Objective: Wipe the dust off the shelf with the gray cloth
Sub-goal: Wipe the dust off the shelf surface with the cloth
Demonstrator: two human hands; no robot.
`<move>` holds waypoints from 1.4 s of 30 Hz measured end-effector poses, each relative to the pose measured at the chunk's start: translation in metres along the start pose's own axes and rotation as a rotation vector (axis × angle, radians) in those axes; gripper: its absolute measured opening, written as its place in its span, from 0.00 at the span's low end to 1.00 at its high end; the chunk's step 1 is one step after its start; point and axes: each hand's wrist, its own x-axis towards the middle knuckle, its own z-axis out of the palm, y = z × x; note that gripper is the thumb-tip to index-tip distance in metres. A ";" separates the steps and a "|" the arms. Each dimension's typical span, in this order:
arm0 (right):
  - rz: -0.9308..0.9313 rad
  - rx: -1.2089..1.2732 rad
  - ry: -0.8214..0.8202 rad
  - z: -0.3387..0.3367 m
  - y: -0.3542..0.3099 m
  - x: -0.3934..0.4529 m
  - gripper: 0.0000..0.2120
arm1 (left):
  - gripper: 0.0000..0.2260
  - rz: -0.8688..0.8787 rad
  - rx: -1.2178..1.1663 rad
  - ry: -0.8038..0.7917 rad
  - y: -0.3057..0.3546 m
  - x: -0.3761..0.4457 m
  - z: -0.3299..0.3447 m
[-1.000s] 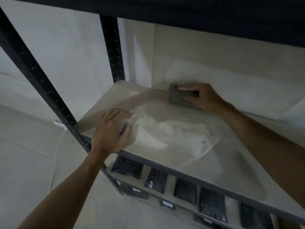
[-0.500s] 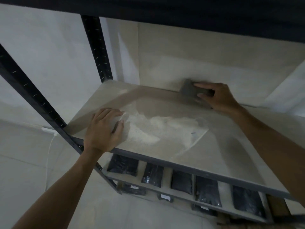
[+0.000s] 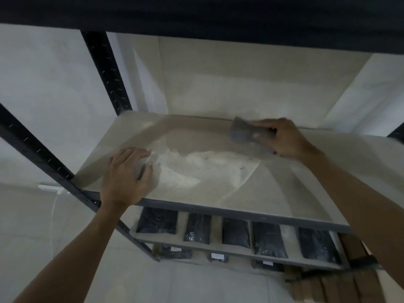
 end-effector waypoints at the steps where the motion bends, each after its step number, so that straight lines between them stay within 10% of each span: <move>1: 0.047 -0.064 0.087 -0.006 0.008 0.005 0.19 | 0.15 0.008 0.002 0.009 0.000 0.000 0.000; 15: -0.046 -0.185 -0.035 0.051 -0.047 -0.078 0.24 | 0.14 -0.034 -0.055 0.010 -0.009 -0.001 0.005; 21: 0.101 -0.216 0.253 0.015 -0.019 -0.030 0.22 | 0.13 -0.018 -0.042 0.024 -0.015 -0.001 0.010; 42: -0.075 -0.062 -0.109 0.087 -0.134 -0.135 0.21 | 0.12 -0.048 -0.041 0.036 -0.009 -0.004 0.005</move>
